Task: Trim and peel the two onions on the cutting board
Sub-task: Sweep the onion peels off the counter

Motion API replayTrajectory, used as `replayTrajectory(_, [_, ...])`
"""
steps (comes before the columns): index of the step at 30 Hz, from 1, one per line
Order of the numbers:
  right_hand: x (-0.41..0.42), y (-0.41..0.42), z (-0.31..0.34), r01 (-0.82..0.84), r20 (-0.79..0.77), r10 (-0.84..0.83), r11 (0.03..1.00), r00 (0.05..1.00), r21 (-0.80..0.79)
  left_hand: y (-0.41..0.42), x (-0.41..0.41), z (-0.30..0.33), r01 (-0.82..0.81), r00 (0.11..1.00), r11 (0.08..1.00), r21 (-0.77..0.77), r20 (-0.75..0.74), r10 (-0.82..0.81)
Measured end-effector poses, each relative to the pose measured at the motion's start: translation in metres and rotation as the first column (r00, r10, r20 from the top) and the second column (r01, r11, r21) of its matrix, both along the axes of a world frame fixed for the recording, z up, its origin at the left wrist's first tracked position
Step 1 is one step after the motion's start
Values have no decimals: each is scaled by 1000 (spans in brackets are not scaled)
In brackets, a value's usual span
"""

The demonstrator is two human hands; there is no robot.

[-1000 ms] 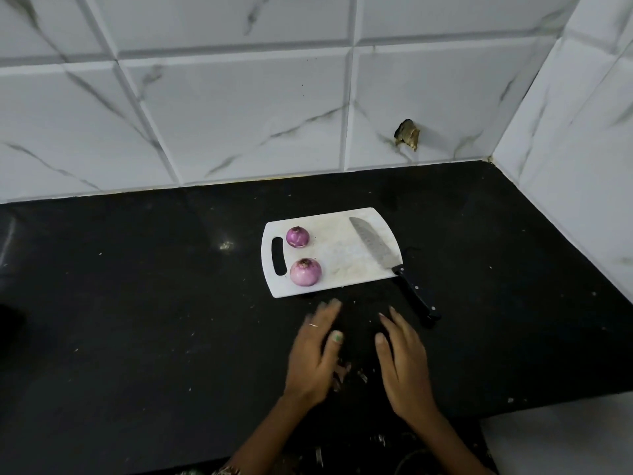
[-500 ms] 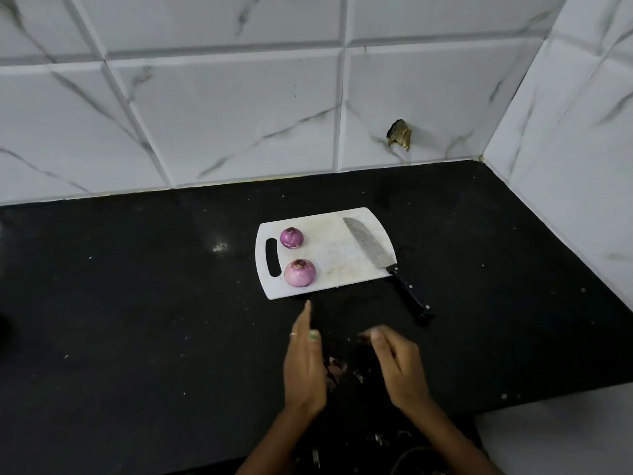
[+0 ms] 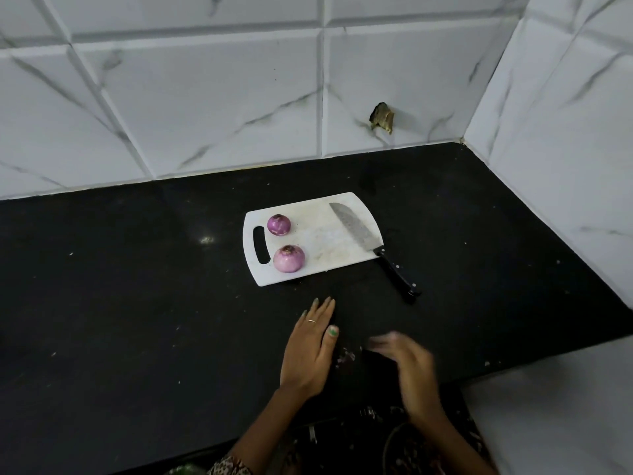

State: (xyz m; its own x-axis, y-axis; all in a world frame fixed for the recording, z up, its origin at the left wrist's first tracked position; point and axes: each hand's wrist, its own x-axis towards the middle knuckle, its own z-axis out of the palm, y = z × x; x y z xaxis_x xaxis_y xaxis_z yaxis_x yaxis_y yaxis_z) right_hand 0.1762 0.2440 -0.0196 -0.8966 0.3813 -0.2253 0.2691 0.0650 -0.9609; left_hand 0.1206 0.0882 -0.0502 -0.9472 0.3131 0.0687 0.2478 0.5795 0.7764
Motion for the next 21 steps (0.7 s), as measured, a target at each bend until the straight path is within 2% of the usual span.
replayTrajectory(1, [5,8,4,240,36,-239,970,970,-43,1,1,1,5,1000,1000,-1,5,-5])
replayTrajectory(3, [15,23,7,567,112,-558,819,822,-90,5,4,3,16,1000,1000,16,23,-16])
replayTrajectory(5, [22,27,7,700,222,-669,706,709,-109,12,10,7,31,999,999,31,40,-32])
replayTrajectory(7, [29,20,5,732,297,-678,668,672,-132,19,17,9,66,996,997,48,51,-69])
replayTrajectory(8, [35,14,7,722,315,-661,679,681,-137,21,22,7,92,993,993,68,62,-97])
replayTrajectory(10, [45,-1,11,618,222,-595,785,773,-46,29,30,10,80,984,972,219,137,-112])
replayTrajectory(11, [49,-7,12,510,104,-514,858,851,61,32,34,15,-23,961,920,392,264,-88])
replayTrajectory(12, [53,-13,12,396,-7,-402,898,916,191,35,36,23,-188,906,810,556,416,-76])
replayTrajectory(13, [53,-18,11,277,-62,-272,905,960,323,36,37,27,-338,855,693,636,516,-56])
replayTrajectory(14, [52,-21,8,151,-48,-145,878,988,454,34,36,30,-445,827,597,667,562,-11])
replayTrajectory(16, [45,-27,-2,-84,71,51,782,996,618,24,36,33,-555,799,510,657,591,109])
replayTrajectory(18, [36,-39,-8,-228,207,115,692,972,685,10,35,35,-626,766,414,661,622,164])
replayTrajectory(21, [21,-61,-19,-369,313,194,475,929,799,-3,41,34,-708,705,290,644,671,229])
